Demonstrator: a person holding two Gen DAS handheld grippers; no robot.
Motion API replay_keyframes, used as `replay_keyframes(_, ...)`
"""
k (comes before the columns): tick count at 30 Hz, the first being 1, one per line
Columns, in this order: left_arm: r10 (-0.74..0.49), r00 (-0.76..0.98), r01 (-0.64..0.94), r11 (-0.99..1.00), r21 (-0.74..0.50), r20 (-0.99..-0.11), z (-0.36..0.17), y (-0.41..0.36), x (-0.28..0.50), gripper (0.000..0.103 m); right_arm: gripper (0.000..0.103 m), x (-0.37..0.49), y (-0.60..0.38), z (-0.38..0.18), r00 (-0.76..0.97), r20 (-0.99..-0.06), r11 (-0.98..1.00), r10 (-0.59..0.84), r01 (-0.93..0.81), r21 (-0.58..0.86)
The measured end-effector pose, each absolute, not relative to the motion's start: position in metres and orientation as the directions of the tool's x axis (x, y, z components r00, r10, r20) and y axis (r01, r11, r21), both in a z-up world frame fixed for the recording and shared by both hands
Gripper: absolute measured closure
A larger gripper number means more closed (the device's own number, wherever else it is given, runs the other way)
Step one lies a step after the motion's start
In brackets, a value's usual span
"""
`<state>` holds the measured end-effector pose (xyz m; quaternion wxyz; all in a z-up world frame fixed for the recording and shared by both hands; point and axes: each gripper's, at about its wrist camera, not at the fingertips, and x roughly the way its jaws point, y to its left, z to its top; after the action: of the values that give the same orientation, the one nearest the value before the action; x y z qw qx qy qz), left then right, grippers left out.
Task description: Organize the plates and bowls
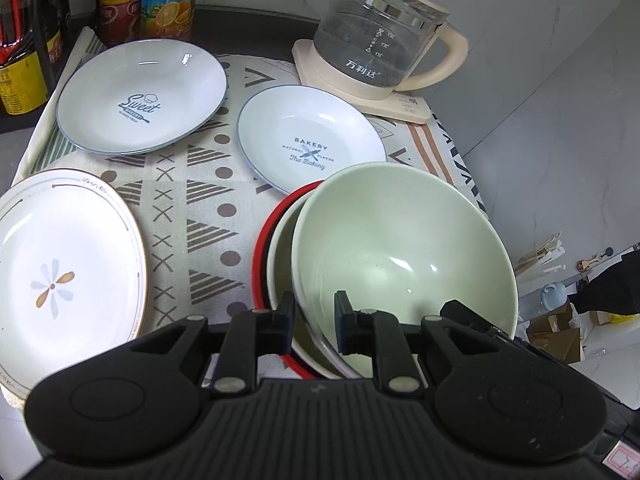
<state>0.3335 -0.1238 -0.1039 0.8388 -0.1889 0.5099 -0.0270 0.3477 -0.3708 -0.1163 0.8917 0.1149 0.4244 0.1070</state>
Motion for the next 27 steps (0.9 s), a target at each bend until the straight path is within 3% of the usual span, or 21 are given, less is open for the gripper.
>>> replay_keyframes(10, -0.212, 0.506, -0.169, 0.926, -0.338, -0.836, -0.1, -0.106, 0.329, 0.081, 0.063, 0.342, -0.365, -0.118, 0.617, -0.727, 0.946, 0.302, -0.103, 0.306)
replay_keyframes(16, -0.207, 0.505, -0.185, 0.922, -0.339, -0.838, -0.102, -0.098, 0.327, 0.079, 0.063, 0.336, -0.366, -0.116, 0.632, -0.721, 0.952, 0.286, -0.104, 0.287)
replay_keyframes(22, -0.204, 0.509, -0.19, 0.921, -0.34, -0.836, -0.102, -0.093, 0.323, 0.071, 0.063, 0.329, -0.377, -0.122, 0.629, -0.737, 0.959, 0.249, -0.053, 0.279)
replay_keyframes(27, -0.18, 0.52, -0.194, 0.927, -0.321, -0.835, -0.099, -0.087, 0.317, 0.055, 0.063, 0.322, -0.378, -0.118, 0.632, -0.736, 0.961, 0.241, -0.05, 0.272)
